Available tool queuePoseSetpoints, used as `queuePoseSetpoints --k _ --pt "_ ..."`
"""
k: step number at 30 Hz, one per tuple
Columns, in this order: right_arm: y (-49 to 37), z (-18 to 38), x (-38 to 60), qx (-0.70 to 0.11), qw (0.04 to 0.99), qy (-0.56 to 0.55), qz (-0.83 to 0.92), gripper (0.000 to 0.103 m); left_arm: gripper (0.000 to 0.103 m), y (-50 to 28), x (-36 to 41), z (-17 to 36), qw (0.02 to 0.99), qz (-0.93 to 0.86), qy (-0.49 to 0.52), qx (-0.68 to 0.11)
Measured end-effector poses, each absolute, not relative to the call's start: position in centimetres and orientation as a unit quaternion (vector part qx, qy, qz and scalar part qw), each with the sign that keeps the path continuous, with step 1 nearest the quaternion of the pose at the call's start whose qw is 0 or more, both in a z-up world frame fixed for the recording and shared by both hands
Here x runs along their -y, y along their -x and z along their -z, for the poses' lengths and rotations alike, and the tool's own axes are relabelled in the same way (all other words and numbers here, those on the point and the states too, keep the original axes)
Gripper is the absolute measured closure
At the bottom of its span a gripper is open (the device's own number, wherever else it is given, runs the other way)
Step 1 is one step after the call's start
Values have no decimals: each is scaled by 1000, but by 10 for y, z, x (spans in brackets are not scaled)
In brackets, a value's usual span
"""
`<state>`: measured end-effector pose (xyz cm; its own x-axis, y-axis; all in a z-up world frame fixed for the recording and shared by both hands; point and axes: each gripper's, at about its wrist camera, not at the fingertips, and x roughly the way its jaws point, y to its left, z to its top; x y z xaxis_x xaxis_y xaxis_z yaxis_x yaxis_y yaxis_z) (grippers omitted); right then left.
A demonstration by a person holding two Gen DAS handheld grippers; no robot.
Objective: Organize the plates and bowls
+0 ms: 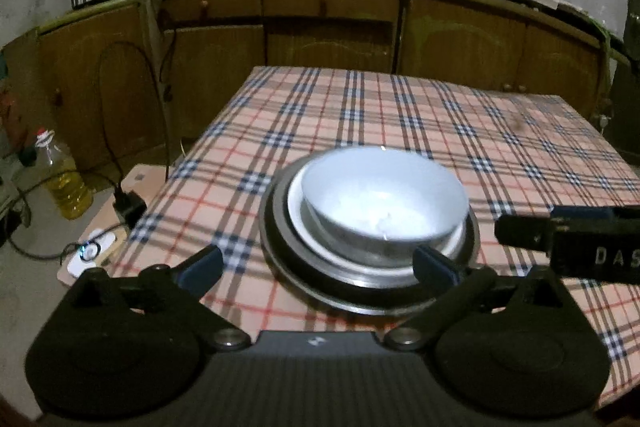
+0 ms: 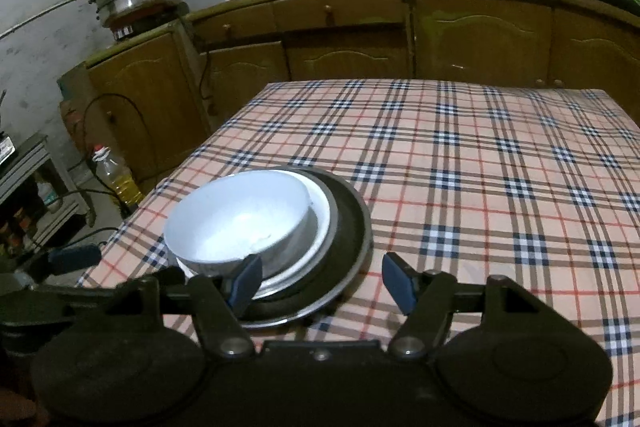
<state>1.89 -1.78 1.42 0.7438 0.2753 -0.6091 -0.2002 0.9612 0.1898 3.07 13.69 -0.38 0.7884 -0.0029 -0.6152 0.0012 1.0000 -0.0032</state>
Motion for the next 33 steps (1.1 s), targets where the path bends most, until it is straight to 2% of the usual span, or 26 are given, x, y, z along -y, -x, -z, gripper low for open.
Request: queuePoseSetpoints --k 33 --pt "4 -2 15 -356 921 -37 -154 24 0 -14 -116 25 932 0 -6 -363"
